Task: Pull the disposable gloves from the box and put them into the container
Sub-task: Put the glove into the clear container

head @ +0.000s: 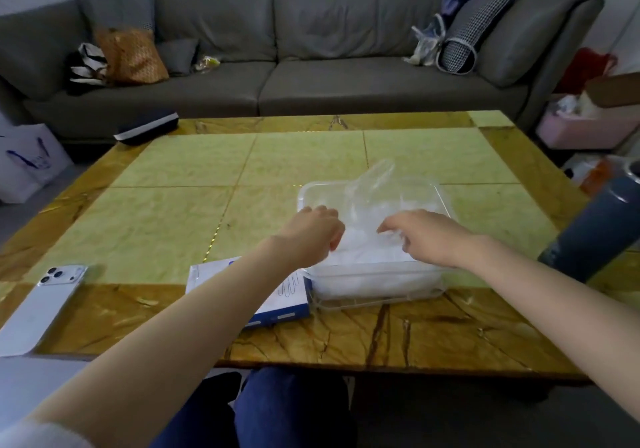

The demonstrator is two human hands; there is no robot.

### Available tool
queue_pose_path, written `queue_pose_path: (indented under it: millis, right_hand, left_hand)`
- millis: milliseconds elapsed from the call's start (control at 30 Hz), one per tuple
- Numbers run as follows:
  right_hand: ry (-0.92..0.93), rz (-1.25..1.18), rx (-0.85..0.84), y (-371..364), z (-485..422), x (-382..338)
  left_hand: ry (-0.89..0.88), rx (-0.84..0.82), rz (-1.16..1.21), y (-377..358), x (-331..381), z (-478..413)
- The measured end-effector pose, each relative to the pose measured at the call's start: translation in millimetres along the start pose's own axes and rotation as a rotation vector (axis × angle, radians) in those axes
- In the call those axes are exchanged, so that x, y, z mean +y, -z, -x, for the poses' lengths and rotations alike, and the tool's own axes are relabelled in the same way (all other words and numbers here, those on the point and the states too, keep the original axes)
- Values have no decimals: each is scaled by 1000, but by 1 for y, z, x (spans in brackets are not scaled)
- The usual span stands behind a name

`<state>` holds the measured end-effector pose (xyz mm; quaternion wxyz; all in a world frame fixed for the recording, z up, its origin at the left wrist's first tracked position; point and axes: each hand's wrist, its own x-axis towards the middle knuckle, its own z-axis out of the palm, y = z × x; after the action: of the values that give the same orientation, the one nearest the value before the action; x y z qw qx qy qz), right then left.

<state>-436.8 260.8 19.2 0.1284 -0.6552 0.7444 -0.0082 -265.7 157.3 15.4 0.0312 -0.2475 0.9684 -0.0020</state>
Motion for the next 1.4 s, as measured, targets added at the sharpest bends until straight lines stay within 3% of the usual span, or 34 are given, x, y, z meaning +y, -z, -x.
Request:
queue_pose_path:
  millis: [200,267,333,433,500,700,867,1000,1267,1333,1400]
  right_hand:
    - [-39,-129,-466,2,-15,9]
    - [-32,-270,-564,20,-12,10]
    - [-14,-399,-477,35,-9,6]
    - [-53,-550,33,23,-19,-3]
    - [-84,-402,179,4,-29,-4]
    - [-105,83,-217,-29,-44,16]
    - [-72,258,-306,-41,-53,25]
    - [-95,256,-359,-40,-55,27]
    - [-140,220,-428,-29,-50,15]
    - [-162,190,-429,-19,-45,7]
    - [-139,176,-313,-11,-38,-4]
  left_hand:
    - [-62,-287,-223,-17,7,-19]
    - [-41,-243,-193,-16,9,-24]
    - [10,-125,-112,-12,12,-30]
    - [64,-62,0,-16,17,-40]
    - [98,-89,1,-24,19,-48]
    - [125,-368,-55,-43,12,-63]
    - [101,-482,-69,-48,12,-64]
    - [146,-537,-67,-50,12,-61]
    - [97,-531,-135,-36,14,-47]
    - [69,-409,-152,-26,12,-39]
    - [81,-183,-109,-15,9,-27]
